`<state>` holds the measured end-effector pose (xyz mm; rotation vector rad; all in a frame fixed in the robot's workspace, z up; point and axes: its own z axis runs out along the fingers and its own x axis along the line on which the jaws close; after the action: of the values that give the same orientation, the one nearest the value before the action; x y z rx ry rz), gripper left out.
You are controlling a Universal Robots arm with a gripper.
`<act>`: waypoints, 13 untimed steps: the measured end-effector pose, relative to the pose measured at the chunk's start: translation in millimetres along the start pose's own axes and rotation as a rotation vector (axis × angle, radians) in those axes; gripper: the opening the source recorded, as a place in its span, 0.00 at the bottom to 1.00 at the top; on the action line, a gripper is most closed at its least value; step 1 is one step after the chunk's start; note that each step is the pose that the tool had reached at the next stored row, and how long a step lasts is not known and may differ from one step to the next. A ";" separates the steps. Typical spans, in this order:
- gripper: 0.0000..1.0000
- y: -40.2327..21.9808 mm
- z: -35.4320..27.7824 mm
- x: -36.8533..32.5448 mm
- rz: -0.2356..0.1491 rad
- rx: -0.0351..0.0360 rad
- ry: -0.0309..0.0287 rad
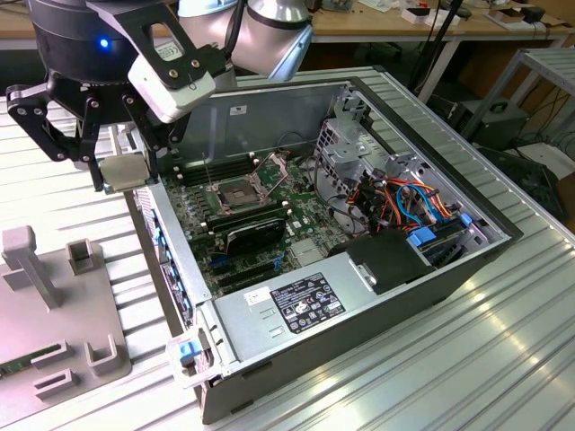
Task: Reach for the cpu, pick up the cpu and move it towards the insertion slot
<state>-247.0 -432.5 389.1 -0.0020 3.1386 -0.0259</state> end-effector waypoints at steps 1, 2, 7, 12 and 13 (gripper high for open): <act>0.55 0.0 0.0 0.0 0.000 0.0000 0.0000; 0.55 0.0 0.0 0.0 0.000 0.0000 0.0000; 0.55 0.0 0.0 0.0 0.000 0.0001 0.0000; 0.55 0.1 0.0 -1.3 0.000 0.0001 -0.0001; 0.55 0.2 0.0 -2.3 0.000 0.0001 0.0000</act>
<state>-244.7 -432.3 389.1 -0.0020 3.1385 -0.0260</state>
